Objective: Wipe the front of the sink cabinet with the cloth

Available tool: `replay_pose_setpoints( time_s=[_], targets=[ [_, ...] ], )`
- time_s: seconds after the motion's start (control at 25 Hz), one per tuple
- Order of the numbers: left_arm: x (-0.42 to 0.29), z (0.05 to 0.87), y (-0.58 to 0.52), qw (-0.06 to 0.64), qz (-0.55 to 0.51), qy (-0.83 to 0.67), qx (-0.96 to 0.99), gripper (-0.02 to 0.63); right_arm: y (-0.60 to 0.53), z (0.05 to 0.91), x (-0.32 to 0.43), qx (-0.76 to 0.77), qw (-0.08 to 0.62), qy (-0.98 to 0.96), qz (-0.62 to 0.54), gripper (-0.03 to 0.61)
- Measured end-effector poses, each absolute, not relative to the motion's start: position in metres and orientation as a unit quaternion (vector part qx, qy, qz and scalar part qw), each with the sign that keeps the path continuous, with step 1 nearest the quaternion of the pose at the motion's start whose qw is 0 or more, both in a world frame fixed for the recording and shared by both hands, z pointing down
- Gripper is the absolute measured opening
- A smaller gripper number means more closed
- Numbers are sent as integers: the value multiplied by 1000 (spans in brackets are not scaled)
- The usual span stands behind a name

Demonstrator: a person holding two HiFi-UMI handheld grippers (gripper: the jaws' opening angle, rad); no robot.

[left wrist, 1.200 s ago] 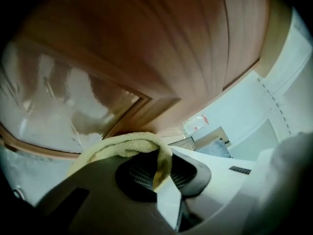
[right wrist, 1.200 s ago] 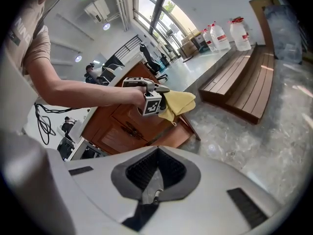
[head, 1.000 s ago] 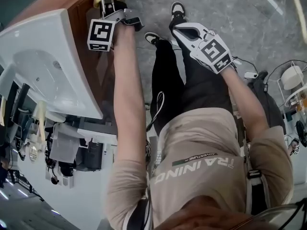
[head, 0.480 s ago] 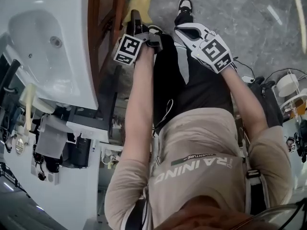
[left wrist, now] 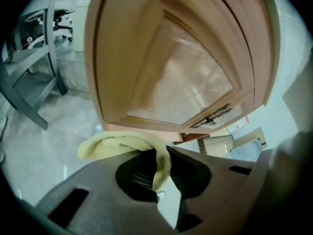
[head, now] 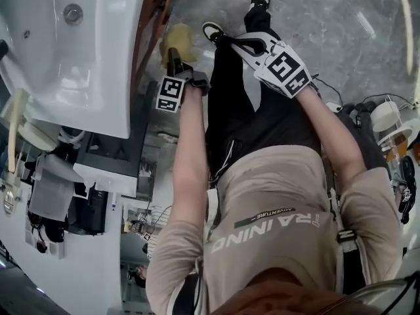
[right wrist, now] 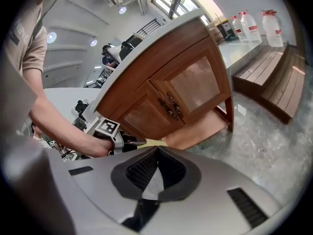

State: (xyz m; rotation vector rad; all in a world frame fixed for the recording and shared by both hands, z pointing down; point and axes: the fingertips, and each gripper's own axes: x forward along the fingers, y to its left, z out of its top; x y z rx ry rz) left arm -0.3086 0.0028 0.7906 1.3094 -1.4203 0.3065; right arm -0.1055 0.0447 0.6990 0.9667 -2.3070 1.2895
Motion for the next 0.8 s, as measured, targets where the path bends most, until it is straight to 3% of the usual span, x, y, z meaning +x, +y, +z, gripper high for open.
replay_pose_setpoints(
  time_s=[0.36, 0.8],
  targets=[
    [-415, 833, 28, 554, 142, -638, 515, 44, 67, 698, -190, 318, 172, -816, 451, 12],
    [-423, 843, 1, 559, 108, -634, 524, 44, 80, 702, -212, 329, 174, -808, 456, 12]
  ],
)
